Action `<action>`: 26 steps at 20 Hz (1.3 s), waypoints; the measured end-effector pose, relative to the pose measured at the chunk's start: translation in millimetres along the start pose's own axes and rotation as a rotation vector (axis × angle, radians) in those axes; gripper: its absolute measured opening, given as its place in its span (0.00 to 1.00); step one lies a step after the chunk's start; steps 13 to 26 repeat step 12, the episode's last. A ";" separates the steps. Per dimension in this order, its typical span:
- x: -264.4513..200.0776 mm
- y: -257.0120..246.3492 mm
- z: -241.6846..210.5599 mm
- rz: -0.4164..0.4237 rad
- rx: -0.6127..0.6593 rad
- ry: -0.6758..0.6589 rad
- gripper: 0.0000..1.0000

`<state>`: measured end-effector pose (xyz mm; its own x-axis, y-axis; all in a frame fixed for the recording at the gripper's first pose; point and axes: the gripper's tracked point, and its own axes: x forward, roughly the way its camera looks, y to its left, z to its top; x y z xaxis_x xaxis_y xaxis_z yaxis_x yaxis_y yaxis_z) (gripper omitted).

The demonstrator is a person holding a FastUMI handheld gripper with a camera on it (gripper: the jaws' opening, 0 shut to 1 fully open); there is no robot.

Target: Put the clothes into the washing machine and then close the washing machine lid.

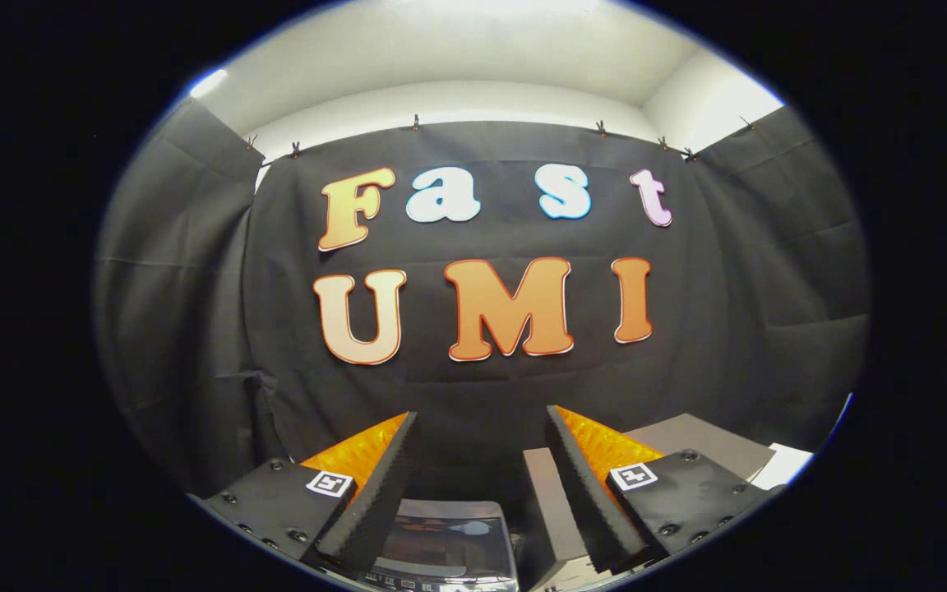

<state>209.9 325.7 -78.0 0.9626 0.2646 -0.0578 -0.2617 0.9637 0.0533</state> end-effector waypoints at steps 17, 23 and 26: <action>-54.8 -52.9 33.7 -0.043 -0.023 -0.064 0.98; -54.8 -52.9 33.7 -0.043 -0.023 -0.064 0.98; -54.8 -52.9 33.7 -0.043 -0.023 -0.064 0.98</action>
